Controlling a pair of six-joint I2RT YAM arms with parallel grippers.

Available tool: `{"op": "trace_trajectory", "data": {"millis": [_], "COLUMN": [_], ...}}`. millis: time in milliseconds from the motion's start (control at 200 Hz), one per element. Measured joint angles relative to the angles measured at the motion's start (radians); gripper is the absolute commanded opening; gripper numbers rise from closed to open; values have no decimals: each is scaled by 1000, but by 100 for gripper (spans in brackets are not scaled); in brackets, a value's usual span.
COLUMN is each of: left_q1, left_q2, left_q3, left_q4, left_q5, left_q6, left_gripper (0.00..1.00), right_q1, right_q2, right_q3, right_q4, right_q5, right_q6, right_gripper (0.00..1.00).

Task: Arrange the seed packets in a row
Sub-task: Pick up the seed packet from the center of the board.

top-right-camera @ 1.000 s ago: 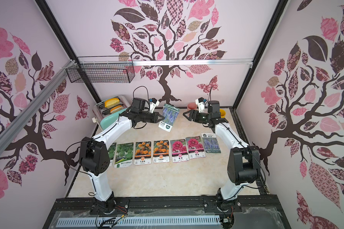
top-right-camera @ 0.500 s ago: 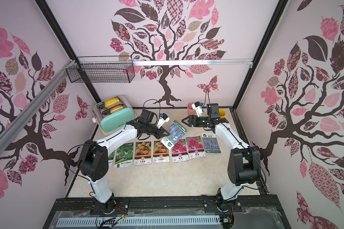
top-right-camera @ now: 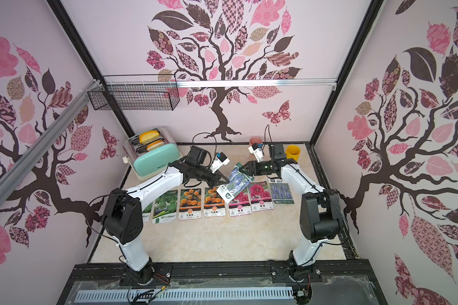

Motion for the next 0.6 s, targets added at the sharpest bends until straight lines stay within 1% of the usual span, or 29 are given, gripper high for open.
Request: {"op": "trace_trajectory", "data": {"millis": [20, 100, 110, 145, 155, 165, 180, 245, 290, 365, 400, 415, 505, 600], "left_q1": [-1, -3, -4, -4, -4, -4, -5, -5, 5, 32, 48, 55, 64, 11], "left_q2": [0, 0, 0, 0, 0, 0, 0, -6, -26, -96, -143, -159, -255, -312], "left_q3": [2, 3, 3, 3, 3, 3, 3, 3, -14, -91, -141, -159, -259, -349], "left_q4": [-2, -22, -22, -18, -13, -10, -2, 35, 89, 193, 244, 261, 375, 507], "left_q5": [0, -2, -3, -17, -24, -32, -45, -114, -171, -246, -281, -298, -386, -449], "left_q6": [0, -17, -21, -44, -53, -66, -82, -169, -265, -431, -519, -557, -744, -939], "left_gripper": [0, 0, 3, 38, 45, 50, 53, 62, 69, 76, 83, 84, 86, 86], "right_q1": [5, 14, 15, 15, 15, 15, 14, 4, -6, -25, -34, -39, -55, -55], "right_q2": [3, 13, 13, 13, 13, 11, 10, -13, -42, -96, -125, -142, -227, -310], "right_q3": [0, 0, 0, 0, -1, -2, -3, -30, -65, -134, -172, -195, -307, -413], "right_q4": [-2, -1, 0, 0, 2, 5, 10, 37, 67, 142, 188, 219, 375, 555], "right_q5": [-2, -10, -11, -9, -8, -5, -3, 13, 25, 47, 61, 72, 132, 211], "right_q6": [3, 8, 5, 10, 12, 14, 15, 37, 64, 132, 176, 196, 341, 510], "right_gripper": [0, 0, 0, 0, 0, 0, 0, 0, 0, 0, 0, 0, 0, 0]}}
